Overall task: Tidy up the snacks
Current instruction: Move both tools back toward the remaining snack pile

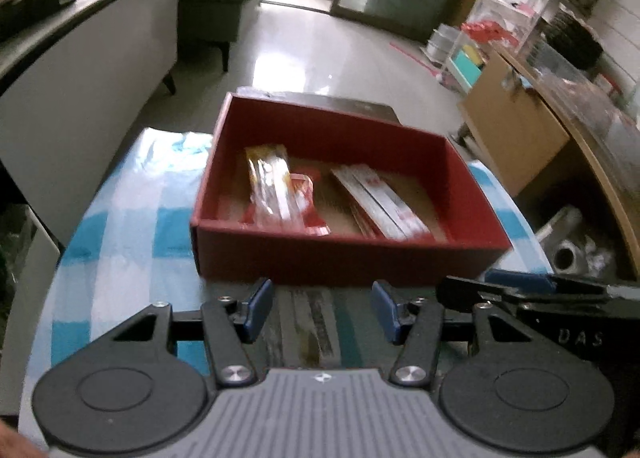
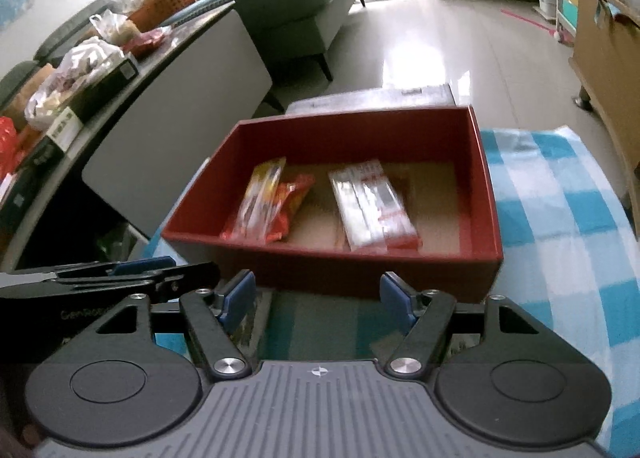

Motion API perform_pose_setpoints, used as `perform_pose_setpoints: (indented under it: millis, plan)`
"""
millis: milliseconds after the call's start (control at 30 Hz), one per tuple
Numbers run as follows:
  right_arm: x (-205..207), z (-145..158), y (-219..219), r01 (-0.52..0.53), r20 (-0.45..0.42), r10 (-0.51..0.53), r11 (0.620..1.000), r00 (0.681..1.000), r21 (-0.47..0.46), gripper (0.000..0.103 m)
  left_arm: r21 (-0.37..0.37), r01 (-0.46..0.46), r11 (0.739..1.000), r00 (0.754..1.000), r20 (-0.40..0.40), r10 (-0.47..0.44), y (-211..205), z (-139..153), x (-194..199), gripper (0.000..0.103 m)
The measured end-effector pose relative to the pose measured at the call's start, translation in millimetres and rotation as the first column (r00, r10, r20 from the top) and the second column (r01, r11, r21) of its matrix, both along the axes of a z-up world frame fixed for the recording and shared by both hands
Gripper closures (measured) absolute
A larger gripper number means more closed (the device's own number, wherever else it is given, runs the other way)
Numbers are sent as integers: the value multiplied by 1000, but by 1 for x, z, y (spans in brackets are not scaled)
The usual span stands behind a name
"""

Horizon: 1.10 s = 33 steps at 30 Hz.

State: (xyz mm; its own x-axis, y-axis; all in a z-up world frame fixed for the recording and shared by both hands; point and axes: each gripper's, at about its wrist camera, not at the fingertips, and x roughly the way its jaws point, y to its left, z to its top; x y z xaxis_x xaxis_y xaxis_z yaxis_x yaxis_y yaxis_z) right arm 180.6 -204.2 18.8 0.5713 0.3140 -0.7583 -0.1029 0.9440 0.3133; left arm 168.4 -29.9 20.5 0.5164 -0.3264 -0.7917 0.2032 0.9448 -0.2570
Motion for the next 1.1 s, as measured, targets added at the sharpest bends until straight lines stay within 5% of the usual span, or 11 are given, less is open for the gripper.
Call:
perform_pose_setpoints:
  millis: [400,700,900,1000,1100]
  plan:
    - [-58,-14,-20,56,-62,-55,998,997,12,24,54,166,985,984,-70,-162,-33,-23,-55,53]
    - [-92,-16,-37,99,-78,-96,994,992,39,21,82,249,965,966,-93,-241,-53,-33,-70,42]
    - [-100,-16,-43,109,-78,-105,993,991,47,18,163,303,939,953,-79,-293,-71,-43,-74,33]
    - [-100,-18,-45,112,-87,-107,993,990,48,18,213,316,924,949,-65,-309,-79,-49,-76,36]
    - [-100,-21,-43,102,-102,-98,994,990,35,18,245,312,918,950,-59,-307,-80,-49,-78,52]
